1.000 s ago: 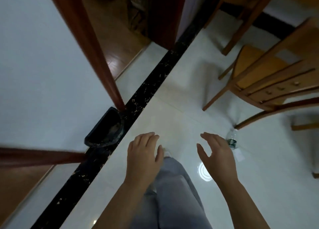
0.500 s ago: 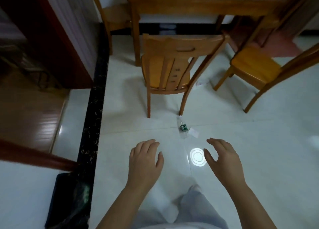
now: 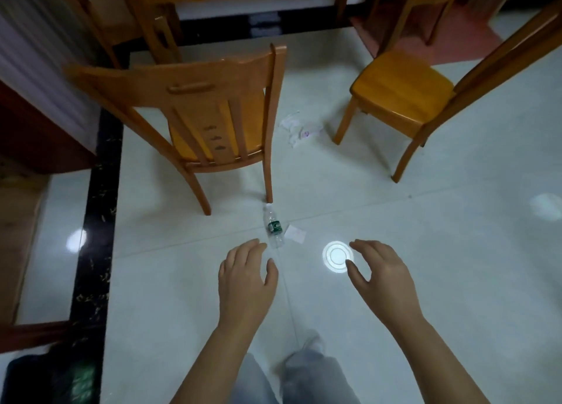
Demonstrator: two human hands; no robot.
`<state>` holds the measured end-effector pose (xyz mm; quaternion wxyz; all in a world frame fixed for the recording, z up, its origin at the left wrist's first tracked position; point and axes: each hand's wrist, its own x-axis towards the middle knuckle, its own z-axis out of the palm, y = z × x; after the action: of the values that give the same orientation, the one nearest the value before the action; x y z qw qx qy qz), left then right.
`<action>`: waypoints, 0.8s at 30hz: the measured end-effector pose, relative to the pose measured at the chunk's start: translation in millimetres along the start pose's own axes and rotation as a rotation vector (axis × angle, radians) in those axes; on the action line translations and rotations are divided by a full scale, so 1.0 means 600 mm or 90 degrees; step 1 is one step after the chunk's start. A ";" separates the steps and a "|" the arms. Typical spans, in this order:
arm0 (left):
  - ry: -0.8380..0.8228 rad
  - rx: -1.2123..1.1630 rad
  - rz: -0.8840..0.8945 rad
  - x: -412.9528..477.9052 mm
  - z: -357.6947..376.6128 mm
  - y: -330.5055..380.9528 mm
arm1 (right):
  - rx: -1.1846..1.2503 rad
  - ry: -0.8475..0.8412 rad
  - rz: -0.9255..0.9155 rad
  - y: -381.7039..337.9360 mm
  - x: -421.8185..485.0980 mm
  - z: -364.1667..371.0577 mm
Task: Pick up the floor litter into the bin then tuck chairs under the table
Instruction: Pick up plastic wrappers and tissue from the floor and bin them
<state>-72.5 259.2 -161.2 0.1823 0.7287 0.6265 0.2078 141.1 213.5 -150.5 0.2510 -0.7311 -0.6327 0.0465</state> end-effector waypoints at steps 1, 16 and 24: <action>-0.007 0.005 -0.003 0.014 0.025 -0.003 | 0.005 -0.005 -0.005 0.022 0.016 0.022; -0.048 0.072 -0.048 0.269 0.543 -0.326 | 0.060 -0.152 0.035 0.332 0.109 0.648; -0.093 0.038 -0.022 0.312 0.860 -0.499 | 0.049 -0.224 0.009 0.485 0.121 0.978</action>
<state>-24.7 485.9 -741.9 0.2092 0.7361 0.6299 0.1322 191.2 441.6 -766.6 0.1638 -0.7061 -0.6594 0.1996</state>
